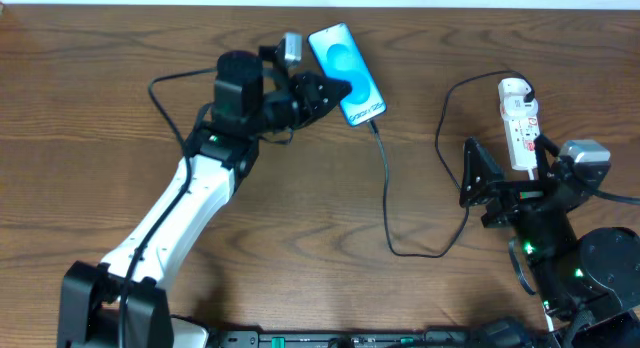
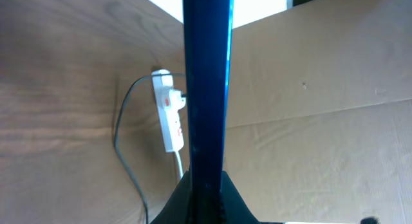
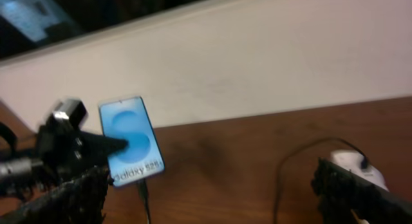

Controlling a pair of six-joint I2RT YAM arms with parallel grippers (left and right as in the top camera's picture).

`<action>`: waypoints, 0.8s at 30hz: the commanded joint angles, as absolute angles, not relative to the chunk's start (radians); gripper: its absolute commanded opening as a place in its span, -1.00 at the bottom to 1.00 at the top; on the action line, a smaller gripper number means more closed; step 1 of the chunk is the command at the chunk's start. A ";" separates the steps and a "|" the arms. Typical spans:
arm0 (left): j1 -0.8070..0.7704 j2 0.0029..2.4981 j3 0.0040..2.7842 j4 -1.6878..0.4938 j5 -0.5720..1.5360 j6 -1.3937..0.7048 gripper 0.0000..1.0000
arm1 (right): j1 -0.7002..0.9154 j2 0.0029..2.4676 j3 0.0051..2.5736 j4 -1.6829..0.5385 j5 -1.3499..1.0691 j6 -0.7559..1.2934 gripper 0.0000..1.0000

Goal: Plug charger to phone and switch on socket
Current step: 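Release the cable and move the right gripper toward the white power strip, then lower the plugged-in phone flat onto the table with the left gripper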

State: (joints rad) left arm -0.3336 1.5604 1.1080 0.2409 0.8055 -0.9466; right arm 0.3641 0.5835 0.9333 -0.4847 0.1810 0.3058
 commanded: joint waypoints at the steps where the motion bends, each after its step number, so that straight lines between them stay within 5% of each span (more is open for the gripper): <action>1: -0.350 1.693 1.273 0.236 0.793 -0.939 -0.85 | 0.359 0.582 0.934 -0.532 0.238 0.299 0.98; 5: -0.355 1.897 1.497 0.100 0.813 -0.861 -0.86 | 0.359 0.582 0.934 -0.548 0.270 0.299 0.98; 14: -0.352 2.302 1.673 -0.004 1.288 -0.682 -0.84 | 0.359 0.583 0.934 -0.580 0.271 0.299 0.99; 24: -0.354 2.409 1.672 -0.042 1.177 -0.632 -0.86 | 0.359 0.651 0.934 -0.611 0.270 0.322 0.98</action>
State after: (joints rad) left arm -0.3553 2.4218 1.6405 -0.0238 1.2091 -0.6811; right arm 0.3641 0.6334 0.9329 -0.6098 0.2619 0.3065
